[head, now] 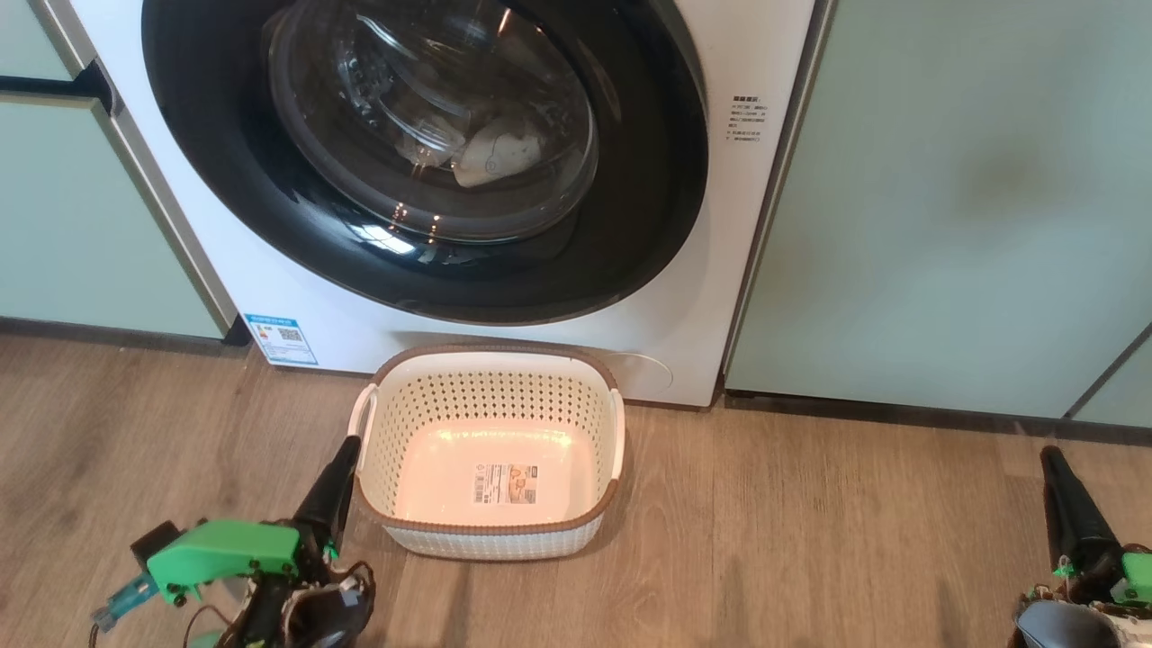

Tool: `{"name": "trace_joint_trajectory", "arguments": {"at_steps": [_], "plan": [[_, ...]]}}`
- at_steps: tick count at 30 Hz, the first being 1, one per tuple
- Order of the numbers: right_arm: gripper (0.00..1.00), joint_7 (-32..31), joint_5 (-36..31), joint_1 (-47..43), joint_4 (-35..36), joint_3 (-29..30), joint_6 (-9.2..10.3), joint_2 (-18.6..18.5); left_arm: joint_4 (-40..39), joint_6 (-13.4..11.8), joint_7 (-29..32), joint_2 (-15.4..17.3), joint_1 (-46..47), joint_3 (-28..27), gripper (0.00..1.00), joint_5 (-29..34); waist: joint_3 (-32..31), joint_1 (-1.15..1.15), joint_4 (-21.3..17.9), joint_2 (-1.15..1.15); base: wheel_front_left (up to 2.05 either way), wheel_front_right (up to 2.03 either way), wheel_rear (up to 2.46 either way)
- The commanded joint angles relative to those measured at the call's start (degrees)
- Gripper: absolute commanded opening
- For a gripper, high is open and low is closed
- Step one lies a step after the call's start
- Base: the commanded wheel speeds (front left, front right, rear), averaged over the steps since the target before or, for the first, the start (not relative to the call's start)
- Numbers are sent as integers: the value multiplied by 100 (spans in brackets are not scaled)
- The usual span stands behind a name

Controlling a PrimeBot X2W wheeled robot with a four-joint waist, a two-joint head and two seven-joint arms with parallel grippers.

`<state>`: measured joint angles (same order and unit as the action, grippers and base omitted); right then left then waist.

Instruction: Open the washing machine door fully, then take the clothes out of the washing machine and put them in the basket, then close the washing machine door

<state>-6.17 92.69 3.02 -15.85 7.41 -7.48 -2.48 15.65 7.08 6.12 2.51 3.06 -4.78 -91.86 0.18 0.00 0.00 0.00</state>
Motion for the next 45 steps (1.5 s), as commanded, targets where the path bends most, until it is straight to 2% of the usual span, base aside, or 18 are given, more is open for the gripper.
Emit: {"name": "trace_joint_trajectory", "arguments": {"at_steps": [1,6,7,8,11,36,45], "plan": [[0,-30,-50,316,183,-91,-1,-40,-162,41,34,37,313,-171,0,-33,0,0,0,0,0,0,0],[0,-30,-50,316,183,-91,-1,-40,-162,41,34,37,313,-171,0,-33,0,0,0,0,0,0,0],[0,0,0,1,1,0,0,0,-1,0,0,0,1,0,0,0,0,0,0,0,0,0,0],[100,2,1,-10,-39,-6,0,2,35,-3,-2,-3,-10,2,100,1,0,0,0,0,0,0,0],[100,4,0,-181,-297,-31,0,80,290,-22,-4,-23,-173,12,100,2,1,0,0,0,0,0,0],[100,343,-154,30,-77,-322,0,-9,122,-9,-341,15,71,240,100,112,14,0,1,0,0,0,0],[100,558,-467,136,-196,-478,0,-87,115,-5,-562,113,151,350,100,447,9,0,5,0,0,0,0]]}}
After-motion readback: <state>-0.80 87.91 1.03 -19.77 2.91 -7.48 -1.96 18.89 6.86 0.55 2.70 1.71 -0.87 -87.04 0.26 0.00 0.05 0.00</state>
